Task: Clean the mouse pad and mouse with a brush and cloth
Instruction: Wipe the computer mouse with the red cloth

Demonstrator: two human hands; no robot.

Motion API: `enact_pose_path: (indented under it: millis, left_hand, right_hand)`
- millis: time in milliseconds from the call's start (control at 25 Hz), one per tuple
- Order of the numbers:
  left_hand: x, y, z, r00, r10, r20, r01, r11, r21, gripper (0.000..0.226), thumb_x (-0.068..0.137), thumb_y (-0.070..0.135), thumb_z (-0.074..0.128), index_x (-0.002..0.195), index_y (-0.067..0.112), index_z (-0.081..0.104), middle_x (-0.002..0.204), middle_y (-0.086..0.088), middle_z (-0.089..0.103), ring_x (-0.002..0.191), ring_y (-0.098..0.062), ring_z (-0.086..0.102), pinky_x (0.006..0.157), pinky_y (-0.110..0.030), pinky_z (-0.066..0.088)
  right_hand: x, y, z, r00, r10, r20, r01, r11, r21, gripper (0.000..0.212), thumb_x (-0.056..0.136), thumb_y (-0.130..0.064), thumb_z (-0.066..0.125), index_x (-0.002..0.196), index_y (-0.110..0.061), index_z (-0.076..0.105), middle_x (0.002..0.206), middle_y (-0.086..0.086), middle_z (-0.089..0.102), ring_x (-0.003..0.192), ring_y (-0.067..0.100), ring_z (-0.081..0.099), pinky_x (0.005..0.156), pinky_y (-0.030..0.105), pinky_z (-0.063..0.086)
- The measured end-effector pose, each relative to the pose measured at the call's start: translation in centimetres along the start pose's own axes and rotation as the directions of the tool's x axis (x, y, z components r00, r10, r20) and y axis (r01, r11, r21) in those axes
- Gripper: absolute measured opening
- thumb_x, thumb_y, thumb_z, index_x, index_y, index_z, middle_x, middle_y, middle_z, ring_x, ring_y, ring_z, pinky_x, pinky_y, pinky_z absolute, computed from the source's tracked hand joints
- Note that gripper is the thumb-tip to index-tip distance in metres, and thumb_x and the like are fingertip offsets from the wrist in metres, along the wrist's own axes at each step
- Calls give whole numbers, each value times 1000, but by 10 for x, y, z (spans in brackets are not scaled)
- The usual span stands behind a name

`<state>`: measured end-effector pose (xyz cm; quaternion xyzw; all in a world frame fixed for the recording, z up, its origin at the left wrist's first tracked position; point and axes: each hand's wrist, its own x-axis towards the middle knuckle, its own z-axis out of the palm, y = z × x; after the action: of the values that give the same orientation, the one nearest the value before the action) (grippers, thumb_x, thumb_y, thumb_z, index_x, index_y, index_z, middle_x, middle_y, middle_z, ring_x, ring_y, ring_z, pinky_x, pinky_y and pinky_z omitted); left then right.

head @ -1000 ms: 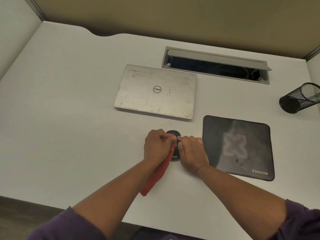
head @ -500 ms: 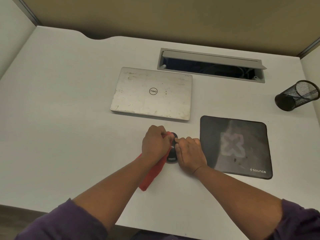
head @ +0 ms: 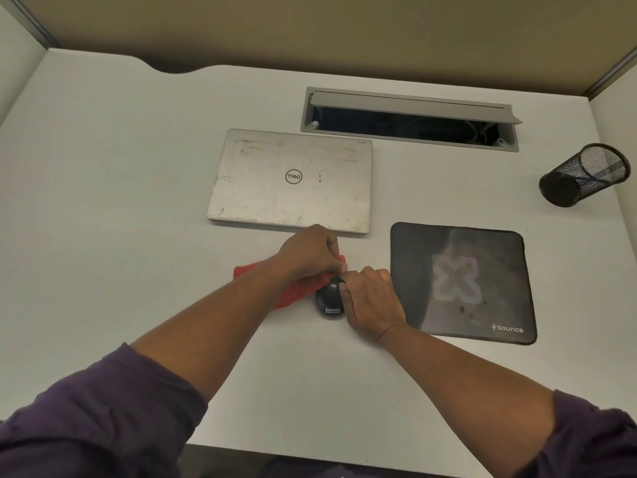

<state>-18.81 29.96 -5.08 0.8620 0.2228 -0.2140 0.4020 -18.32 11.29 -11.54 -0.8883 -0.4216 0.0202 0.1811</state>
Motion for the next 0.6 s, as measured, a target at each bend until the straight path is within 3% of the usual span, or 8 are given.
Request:
enact_pose_path:
  millis: [200, 440, 600]
  left_hand:
    - [0, 1, -6, 993, 54, 109, -58, 998, 33, 25, 68, 26, 93, 76, 21, 69, 78, 13, 73, 77, -6, 68, 71, -27, 54]
    - [-1, 15, 21, 983, 4, -186, 36, 977, 212, 27, 78, 33, 77, 67, 26, 53, 91, 6, 66, 86, -18, 63, 64, -28, 42]
    - [2, 12, 37, 935, -12, -354, 43, 996, 81, 19, 85, 30, 70, 76, 26, 54, 95, 1, 57, 84, -20, 58, 67, -31, 41]
  right_hand:
    - [-2, 0, 1, 1000, 2, -13, -2, 999, 49, 18, 101, -33, 30, 101, -25, 46, 77, 2, 55, 72, 22, 45, 76, 37, 29]
    - [-3, -2, -2, 1000, -15, -19, 15, 999, 48, 23, 100, -31, 30, 92, -19, 48, 76, 4, 54, 72, 27, 46, 76, 42, 32]
    - [-2, -3, -4, 1000, 1, -16, 0, 999, 46, 31, 101, -32, 28, 95, -15, 53, 78, 4, 54, 73, 26, 46, 77, 43, 33]
